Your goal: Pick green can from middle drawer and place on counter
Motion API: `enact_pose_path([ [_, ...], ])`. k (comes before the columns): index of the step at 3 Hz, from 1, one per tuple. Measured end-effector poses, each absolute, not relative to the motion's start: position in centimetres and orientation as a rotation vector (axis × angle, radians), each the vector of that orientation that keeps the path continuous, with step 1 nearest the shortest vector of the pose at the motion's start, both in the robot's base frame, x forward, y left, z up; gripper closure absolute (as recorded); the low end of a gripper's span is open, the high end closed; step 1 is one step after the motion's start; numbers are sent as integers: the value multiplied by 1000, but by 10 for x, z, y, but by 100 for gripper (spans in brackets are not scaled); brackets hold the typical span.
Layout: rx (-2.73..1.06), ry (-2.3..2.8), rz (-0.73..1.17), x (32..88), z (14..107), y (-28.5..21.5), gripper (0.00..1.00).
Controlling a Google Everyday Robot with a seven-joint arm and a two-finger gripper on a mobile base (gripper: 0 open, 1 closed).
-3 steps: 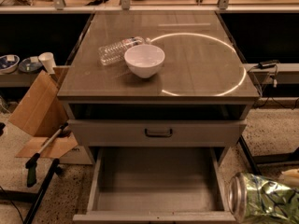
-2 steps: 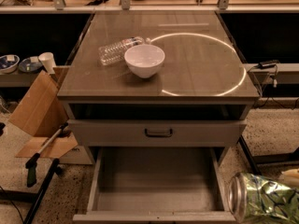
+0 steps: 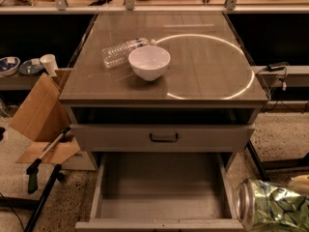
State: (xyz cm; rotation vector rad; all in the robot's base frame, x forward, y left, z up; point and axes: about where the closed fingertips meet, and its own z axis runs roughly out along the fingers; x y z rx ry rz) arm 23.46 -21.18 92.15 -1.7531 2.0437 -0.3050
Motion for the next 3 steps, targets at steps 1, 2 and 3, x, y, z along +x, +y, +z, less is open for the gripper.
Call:
enact_pose_path([
  [1,-1753,2044,-305,235,922,-212,100],
  [2,-1753,2044,-305,235,922,-212,100],
  [3,-1753,2044,-305,235,922,-212,100],
])
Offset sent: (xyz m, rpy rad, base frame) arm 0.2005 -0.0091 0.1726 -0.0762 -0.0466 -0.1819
